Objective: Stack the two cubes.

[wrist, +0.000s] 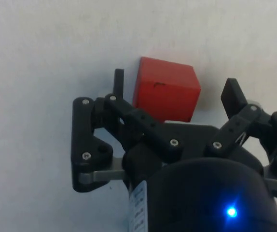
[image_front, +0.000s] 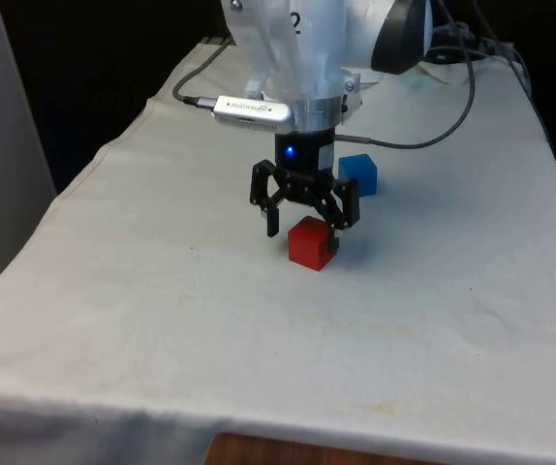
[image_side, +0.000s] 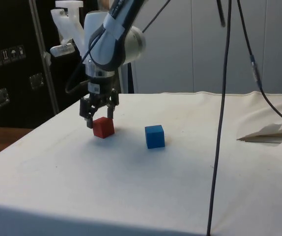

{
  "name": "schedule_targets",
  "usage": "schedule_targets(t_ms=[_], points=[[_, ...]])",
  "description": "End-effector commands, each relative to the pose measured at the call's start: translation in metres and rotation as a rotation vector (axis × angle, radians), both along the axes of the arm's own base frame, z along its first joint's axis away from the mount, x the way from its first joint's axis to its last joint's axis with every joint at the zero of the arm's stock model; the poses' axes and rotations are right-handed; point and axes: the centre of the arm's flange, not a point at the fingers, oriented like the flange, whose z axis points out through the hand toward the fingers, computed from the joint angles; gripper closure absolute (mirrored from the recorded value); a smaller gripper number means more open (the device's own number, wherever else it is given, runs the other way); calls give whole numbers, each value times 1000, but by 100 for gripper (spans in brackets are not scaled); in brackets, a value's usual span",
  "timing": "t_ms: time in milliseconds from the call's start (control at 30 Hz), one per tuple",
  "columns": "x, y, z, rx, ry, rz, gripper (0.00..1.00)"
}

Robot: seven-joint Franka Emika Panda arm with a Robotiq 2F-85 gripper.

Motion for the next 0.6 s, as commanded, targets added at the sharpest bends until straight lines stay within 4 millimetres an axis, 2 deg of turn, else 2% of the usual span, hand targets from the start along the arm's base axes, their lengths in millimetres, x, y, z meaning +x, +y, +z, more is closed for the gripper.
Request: schedule_targets(t_ms=[0, 567], points=[[0, 1, -1, 17, 9, 1, 0], [0, 0, -3, 34, 92, -6, 0]])
